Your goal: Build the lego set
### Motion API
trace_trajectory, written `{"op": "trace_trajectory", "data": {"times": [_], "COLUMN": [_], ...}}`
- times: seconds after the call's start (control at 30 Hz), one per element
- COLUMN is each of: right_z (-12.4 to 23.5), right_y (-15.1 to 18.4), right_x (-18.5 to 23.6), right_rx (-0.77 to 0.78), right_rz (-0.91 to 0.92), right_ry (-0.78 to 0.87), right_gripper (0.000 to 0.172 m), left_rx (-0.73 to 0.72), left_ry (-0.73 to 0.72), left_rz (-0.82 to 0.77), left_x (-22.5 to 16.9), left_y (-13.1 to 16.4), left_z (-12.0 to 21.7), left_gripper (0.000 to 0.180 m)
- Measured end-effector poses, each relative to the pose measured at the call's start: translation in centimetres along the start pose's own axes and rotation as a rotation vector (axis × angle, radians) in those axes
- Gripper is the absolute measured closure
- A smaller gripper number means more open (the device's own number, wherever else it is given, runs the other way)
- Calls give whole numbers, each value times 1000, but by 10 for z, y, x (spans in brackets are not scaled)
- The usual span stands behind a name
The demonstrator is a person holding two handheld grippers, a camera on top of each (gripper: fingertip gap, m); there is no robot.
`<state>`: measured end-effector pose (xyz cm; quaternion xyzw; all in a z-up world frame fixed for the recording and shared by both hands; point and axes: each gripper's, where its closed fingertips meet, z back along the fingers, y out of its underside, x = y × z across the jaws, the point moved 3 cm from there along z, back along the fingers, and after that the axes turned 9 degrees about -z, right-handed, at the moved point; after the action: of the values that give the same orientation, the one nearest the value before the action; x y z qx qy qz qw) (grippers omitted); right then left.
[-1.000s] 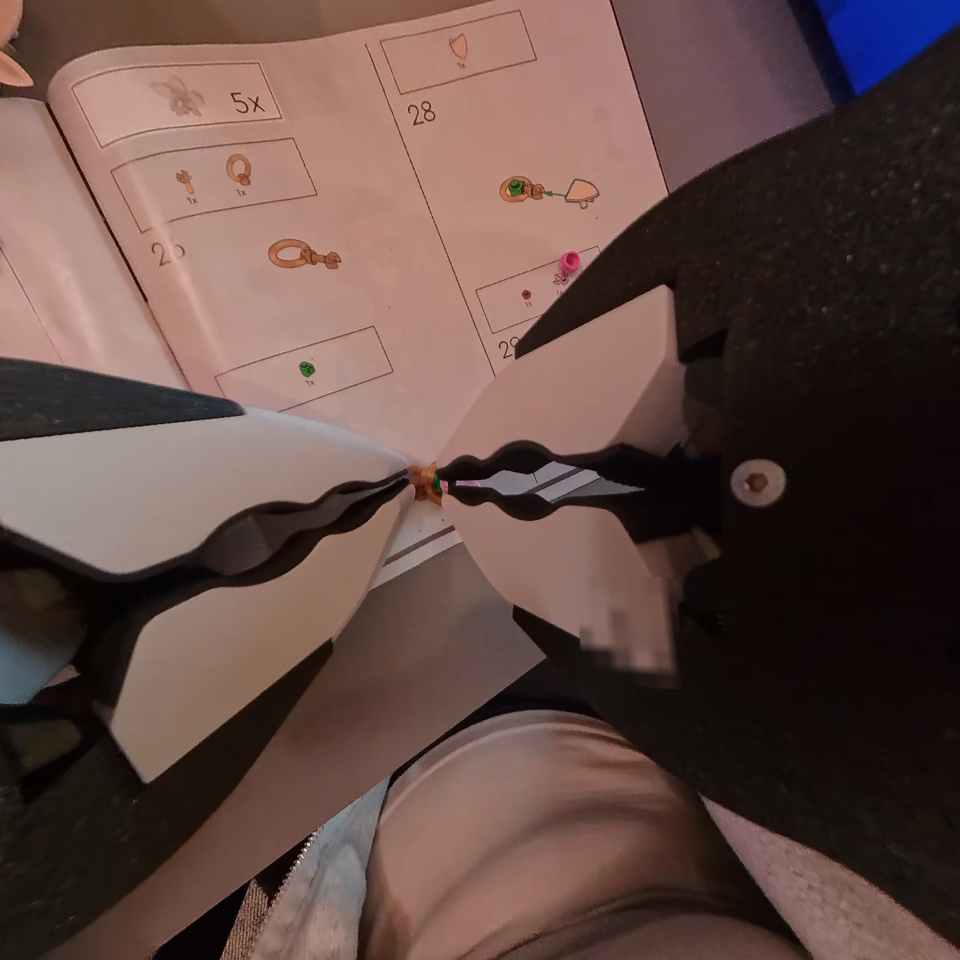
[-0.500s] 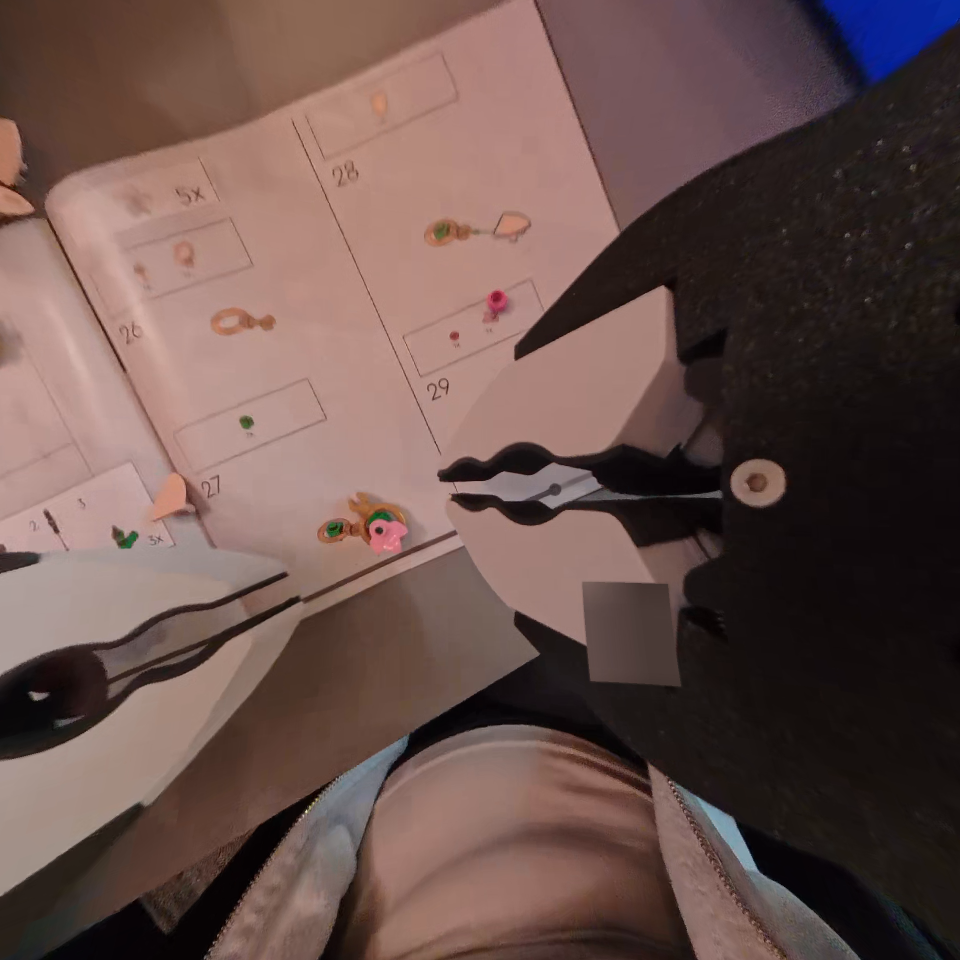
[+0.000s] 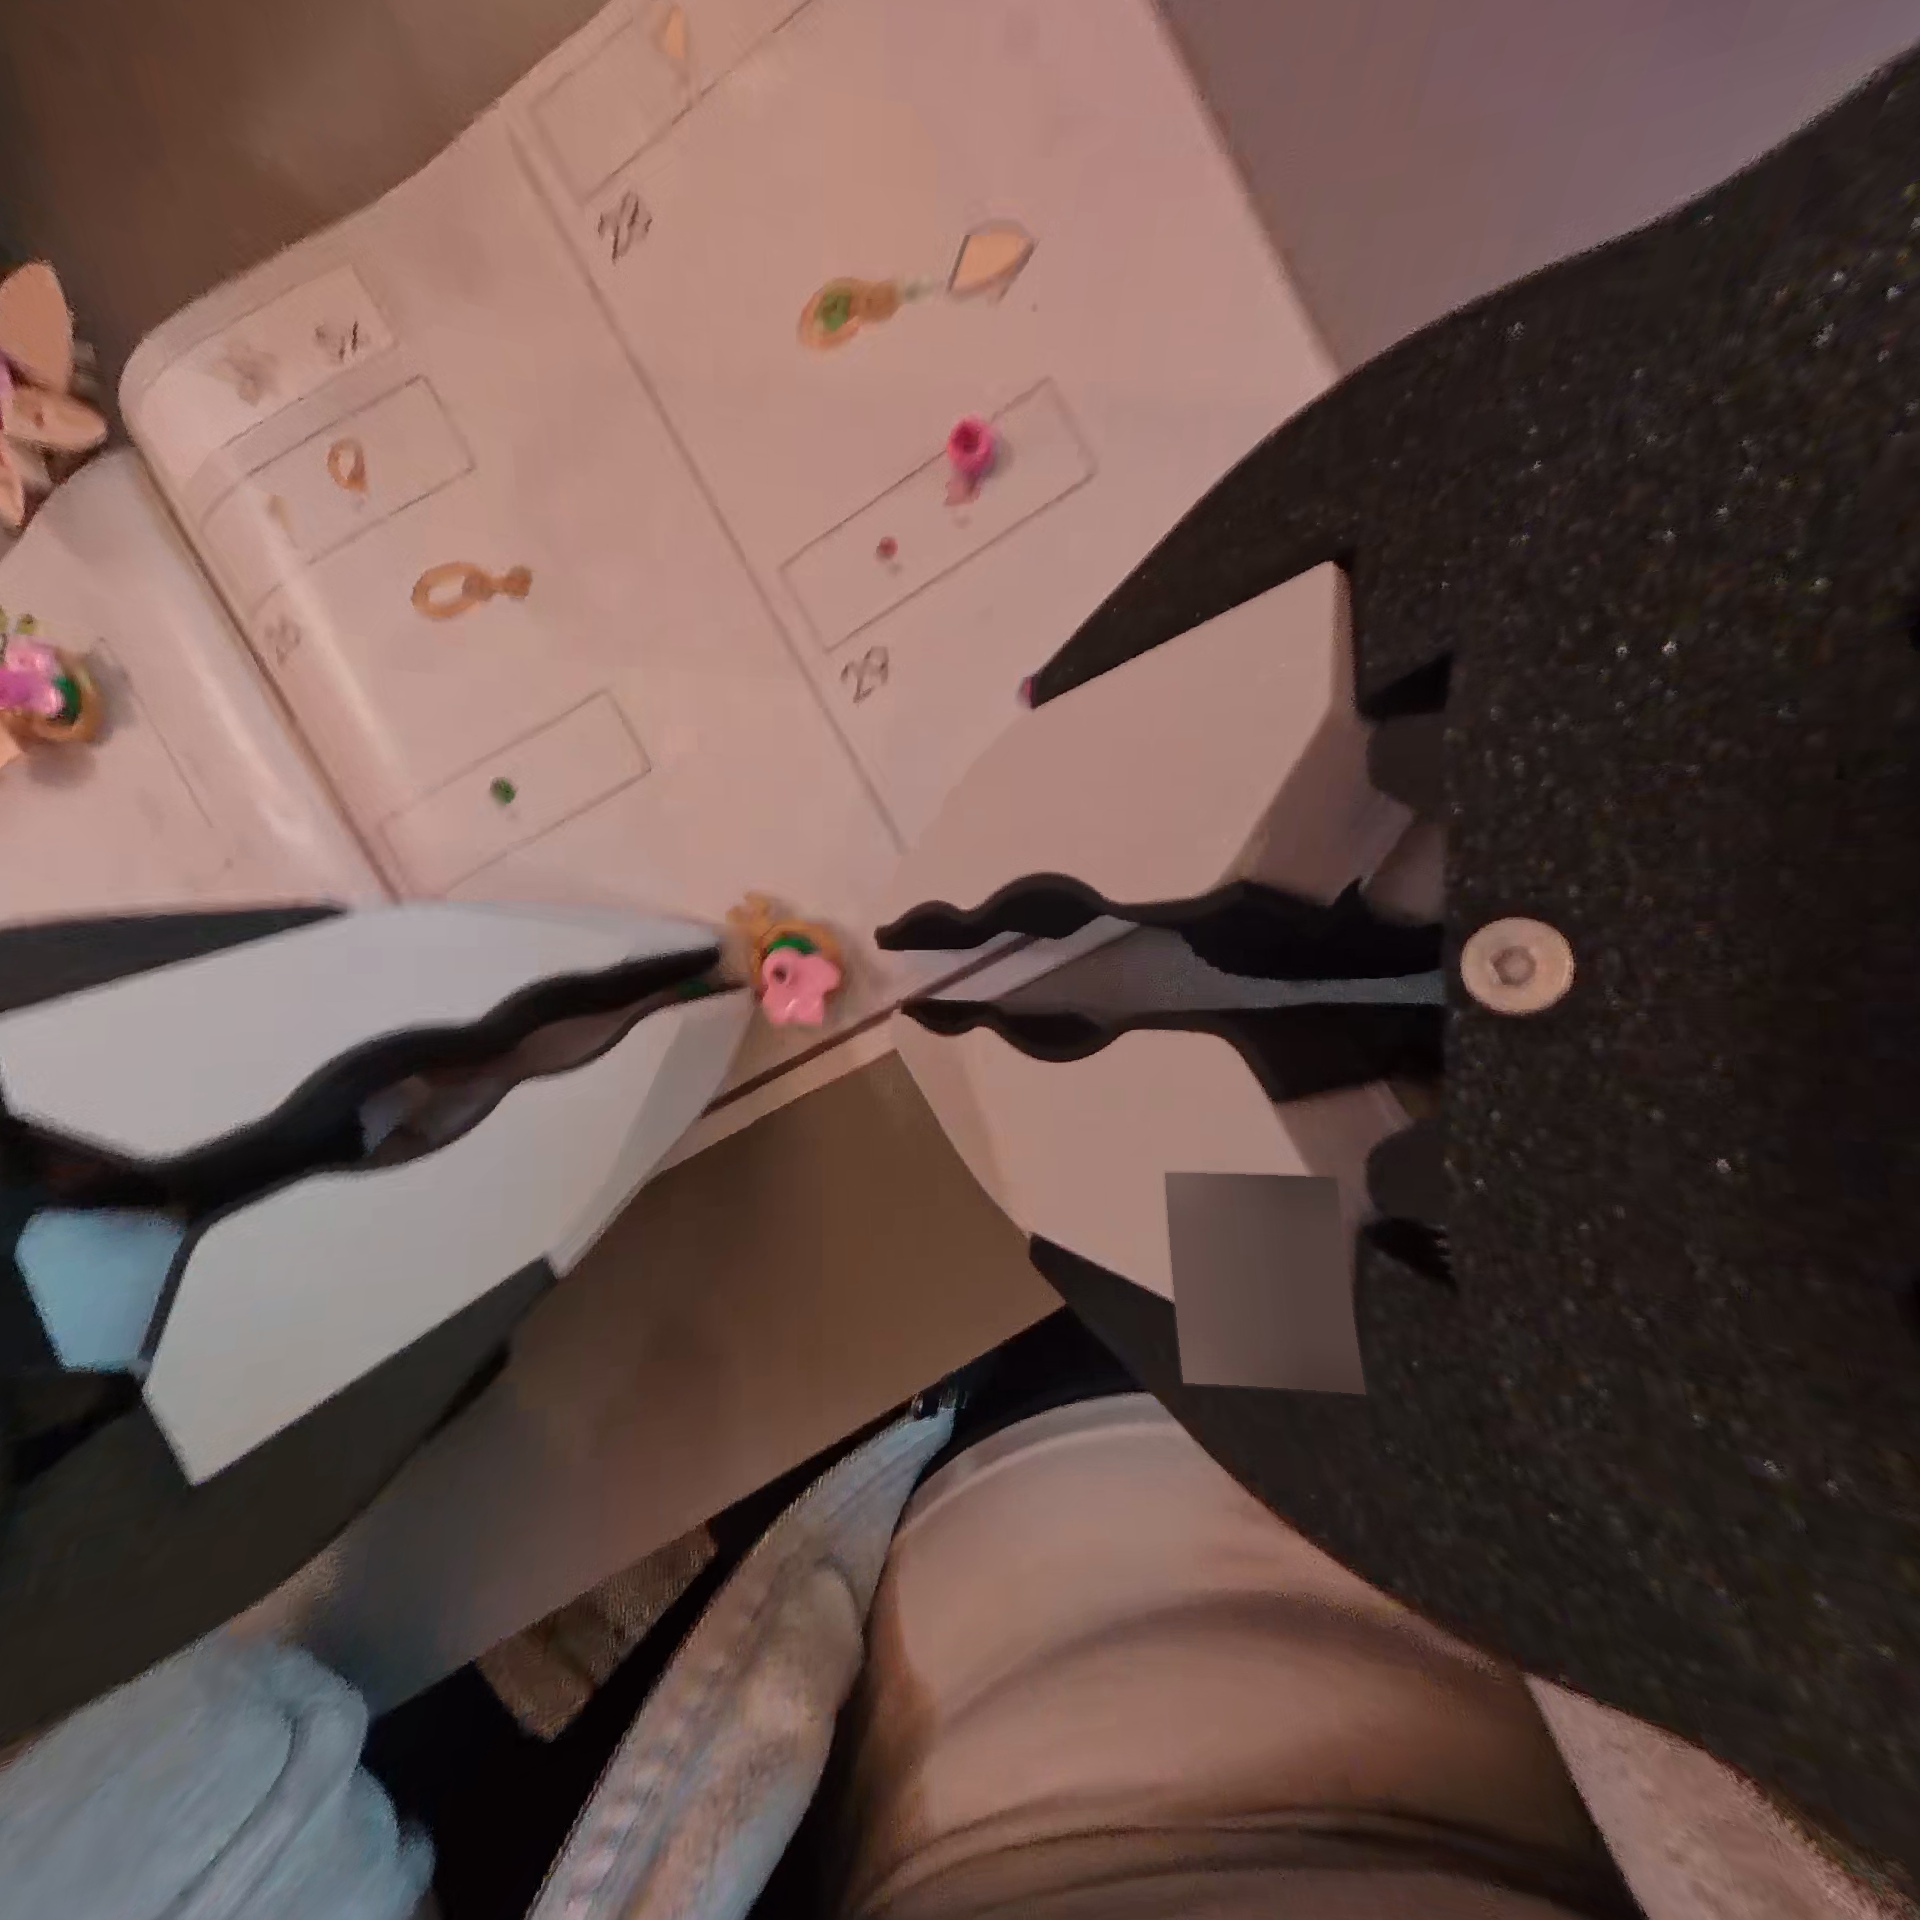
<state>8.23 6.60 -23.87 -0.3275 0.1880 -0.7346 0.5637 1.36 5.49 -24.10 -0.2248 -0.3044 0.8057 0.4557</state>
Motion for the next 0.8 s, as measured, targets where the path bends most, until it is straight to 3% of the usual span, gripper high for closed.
{"op": "trace_trajectory", "data": {"times": [0.2, 0.47, 0.8], "right_z": [35, 18, 14], "right_y": [-2, -7, -13], "right_x": [-65, -77, -77], "right_rx": [-15, 33, 14], "right_rz": [-60, -89, -94], "right_ry": [308, 305, 265], "right_gripper": [165, 159, 167], "left_rx": [-72, -176, -223], "left_ry": [-98, -199, -186], "left_rz": [9, -25, -67], "left_x": [-11, -6, -2], "left_y": [-1, -3, -1], "left_z": [16, 41, 44], "left_gripper": [173, 173, 172]}}
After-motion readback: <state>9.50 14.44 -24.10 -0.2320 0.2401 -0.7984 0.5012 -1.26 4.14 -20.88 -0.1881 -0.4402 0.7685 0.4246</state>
